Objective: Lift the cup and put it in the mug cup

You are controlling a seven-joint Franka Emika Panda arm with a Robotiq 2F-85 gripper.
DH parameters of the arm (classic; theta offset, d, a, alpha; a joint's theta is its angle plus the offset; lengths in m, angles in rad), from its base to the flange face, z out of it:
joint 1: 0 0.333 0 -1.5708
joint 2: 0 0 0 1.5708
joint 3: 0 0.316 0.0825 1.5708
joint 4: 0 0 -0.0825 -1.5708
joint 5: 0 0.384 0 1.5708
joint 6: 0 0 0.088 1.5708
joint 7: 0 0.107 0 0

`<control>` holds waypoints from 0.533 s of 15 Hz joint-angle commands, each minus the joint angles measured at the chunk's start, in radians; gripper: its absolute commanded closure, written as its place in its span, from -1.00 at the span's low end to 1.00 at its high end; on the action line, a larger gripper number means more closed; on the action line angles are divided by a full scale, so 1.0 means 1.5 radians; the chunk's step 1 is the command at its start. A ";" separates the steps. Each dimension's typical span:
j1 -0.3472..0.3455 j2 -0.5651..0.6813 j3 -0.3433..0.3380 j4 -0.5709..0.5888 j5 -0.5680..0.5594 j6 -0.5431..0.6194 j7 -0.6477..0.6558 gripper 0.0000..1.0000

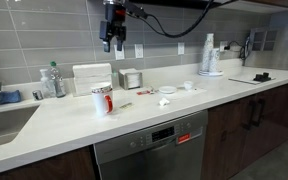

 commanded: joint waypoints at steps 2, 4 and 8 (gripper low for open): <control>-0.032 -0.071 -0.043 -0.085 0.022 0.016 0.094 -1.00; -0.044 -0.092 -0.060 -0.114 0.024 0.015 0.141 -1.00; -0.049 -0.081 -0.075 -0.097 0.010 -0.002 0.175 -1.00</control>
